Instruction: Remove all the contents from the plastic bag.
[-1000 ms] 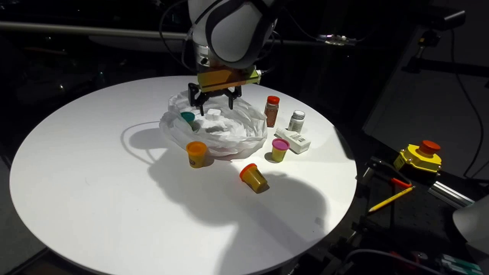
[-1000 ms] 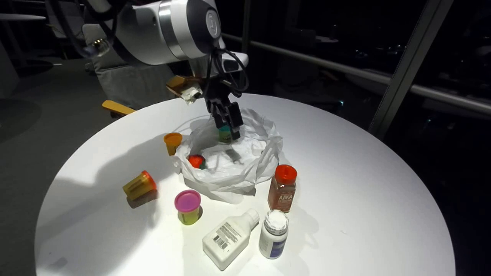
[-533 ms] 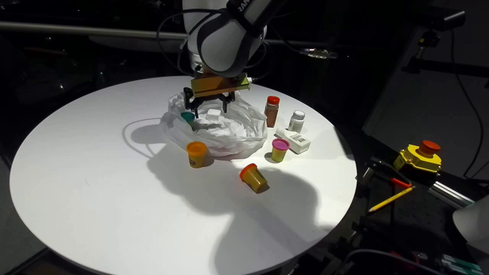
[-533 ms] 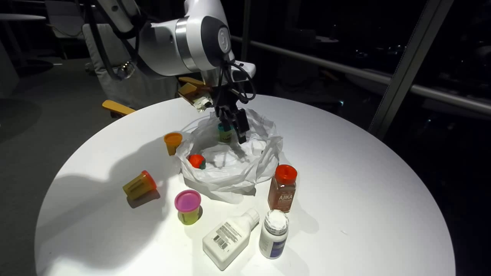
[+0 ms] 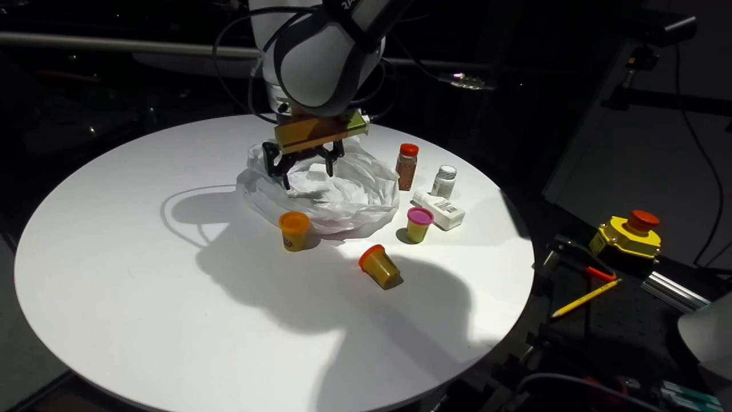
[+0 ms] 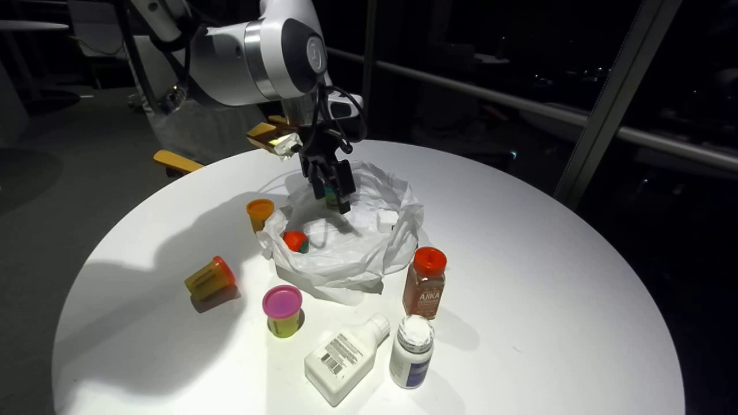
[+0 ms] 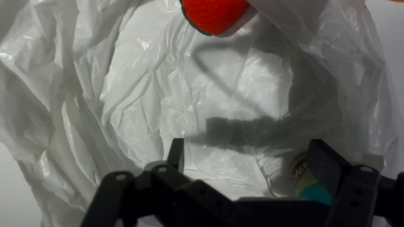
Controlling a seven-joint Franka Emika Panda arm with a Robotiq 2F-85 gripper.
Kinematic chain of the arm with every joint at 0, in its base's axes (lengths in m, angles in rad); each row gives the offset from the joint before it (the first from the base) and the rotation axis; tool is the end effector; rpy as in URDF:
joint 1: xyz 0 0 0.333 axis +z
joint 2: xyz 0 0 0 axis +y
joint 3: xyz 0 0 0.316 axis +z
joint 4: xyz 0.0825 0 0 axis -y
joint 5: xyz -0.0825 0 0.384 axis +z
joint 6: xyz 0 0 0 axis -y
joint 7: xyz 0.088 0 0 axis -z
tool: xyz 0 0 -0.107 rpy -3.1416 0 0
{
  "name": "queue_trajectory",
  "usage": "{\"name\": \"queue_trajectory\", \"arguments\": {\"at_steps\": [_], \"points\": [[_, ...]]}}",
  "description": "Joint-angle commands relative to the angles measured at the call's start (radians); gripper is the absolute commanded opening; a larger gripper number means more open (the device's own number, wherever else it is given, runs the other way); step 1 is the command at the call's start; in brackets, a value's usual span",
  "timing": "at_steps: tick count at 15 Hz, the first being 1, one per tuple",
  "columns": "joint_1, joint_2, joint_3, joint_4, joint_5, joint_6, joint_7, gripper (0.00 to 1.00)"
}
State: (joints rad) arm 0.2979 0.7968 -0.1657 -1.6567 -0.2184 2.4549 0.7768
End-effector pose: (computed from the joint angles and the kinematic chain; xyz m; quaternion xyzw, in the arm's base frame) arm 0.6734 0.1015 0.1497 0.9694 -0.2094 0.0583 0.1140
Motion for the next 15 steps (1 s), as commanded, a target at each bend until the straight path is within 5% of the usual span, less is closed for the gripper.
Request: {"name": "queue_trajectory", "arguments": {"at_steps": [1,10,15], "points": [[0.014,0.004,-0.006,0.030,-0.005,-0.028,0.000,1.00],[-0.027,0.081,0.048,0.151,0.034,0.083,-0.090,1.00],[-0.048,0.172,0.076,0.282,0.087,0.031,-0.178,1.00]]}}
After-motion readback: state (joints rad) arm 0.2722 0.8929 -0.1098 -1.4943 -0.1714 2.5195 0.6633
